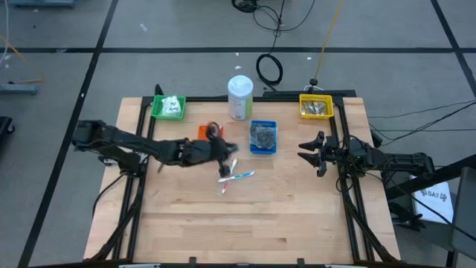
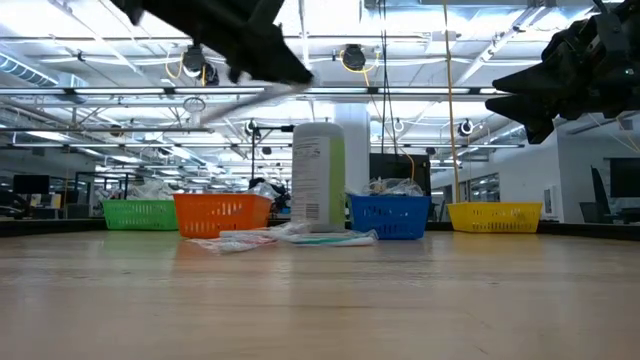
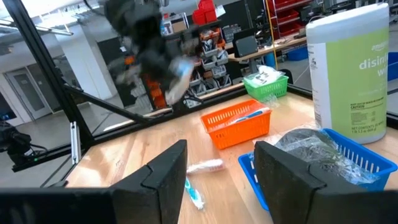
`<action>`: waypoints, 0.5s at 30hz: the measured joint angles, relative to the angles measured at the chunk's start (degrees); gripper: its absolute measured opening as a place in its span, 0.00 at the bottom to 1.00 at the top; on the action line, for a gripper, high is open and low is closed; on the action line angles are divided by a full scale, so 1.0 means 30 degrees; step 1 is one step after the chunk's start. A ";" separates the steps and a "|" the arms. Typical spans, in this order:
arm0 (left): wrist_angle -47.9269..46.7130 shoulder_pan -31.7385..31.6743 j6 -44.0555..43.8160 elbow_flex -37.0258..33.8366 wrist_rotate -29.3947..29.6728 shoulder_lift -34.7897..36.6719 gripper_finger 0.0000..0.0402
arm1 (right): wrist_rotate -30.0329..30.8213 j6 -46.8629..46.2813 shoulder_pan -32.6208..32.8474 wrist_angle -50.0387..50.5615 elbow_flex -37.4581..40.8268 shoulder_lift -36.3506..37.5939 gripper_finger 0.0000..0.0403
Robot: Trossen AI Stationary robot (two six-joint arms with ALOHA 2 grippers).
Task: Pick & Place Travel size toiletries
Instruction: Put the blue toothbrush into the orange bin
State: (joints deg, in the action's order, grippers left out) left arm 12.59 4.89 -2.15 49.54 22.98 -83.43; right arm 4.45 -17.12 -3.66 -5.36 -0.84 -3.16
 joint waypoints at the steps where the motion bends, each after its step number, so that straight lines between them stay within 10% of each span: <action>1: -0.0469 -0.0032 -0.0226 0.0001 0.1211 0.0593 0.07 | -0.0006 -0.0004 0.0007 -0.0009 0.0007 -0.0014 0.43; 7: -0.2789 -0.1078 -0.4011 -0.0010 0.6671 0.2787 0.09 | -0.0004 0.0000 0.0003 -0.0020 0.0002 -0.0006 0.44; 15: -0.0569 -0.4051 -0.7418 -0.2088 0.6689 0.2242 0.09 | -0.0003 0.0000 0.0000 -0.0008 0.0000 -0.0014 0.43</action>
State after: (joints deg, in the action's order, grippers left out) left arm 10.88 -7.27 -24.41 43.27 43.05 -76.71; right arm 4.44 -17.12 -3.66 -5.39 -0.84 -3.20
